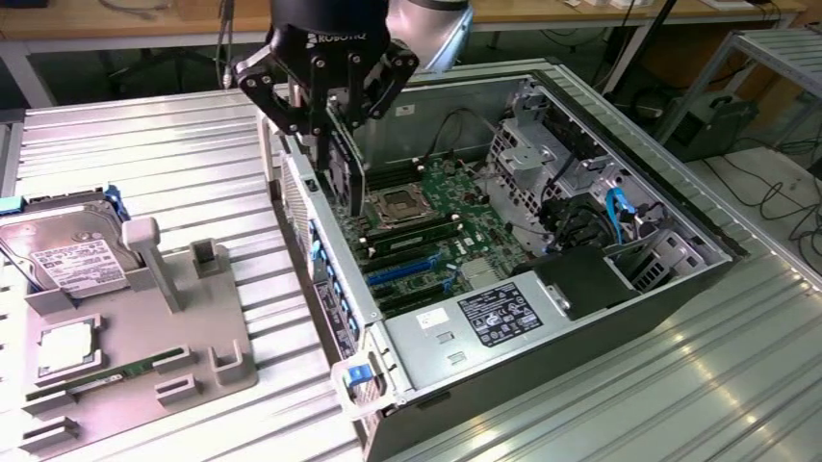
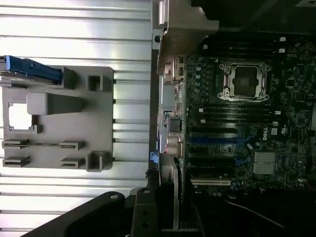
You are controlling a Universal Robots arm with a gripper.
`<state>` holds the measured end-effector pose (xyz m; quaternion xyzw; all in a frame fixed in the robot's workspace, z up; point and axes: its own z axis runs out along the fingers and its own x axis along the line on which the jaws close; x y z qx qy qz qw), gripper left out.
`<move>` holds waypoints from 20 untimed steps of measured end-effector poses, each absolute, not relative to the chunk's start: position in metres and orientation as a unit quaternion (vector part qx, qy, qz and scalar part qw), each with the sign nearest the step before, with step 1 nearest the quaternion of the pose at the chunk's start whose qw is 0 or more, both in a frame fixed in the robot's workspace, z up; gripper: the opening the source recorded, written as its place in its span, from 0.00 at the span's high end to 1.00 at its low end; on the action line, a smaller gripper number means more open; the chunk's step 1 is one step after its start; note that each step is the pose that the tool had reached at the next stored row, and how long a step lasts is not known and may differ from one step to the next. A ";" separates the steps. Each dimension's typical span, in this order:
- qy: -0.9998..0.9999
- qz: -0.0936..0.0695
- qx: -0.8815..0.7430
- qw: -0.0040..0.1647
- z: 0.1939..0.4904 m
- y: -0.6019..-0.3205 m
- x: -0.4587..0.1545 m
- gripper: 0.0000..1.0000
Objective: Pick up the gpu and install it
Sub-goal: 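Pick up the gpu and move the gpu toward the slot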
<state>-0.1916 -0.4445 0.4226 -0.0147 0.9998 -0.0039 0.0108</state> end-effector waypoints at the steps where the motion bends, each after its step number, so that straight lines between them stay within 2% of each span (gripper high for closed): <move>1: 1.000 -0.004 -0.015 0.011 0.423 -0.445 -0.173 0.72; 5: 1.000 -0.004 -0.015 0.011 0.423 -0.445 -0.130 0.72; 20: 1.000 -0.004 -0.015 0.011 0.423 -0.445 -0.105 0.72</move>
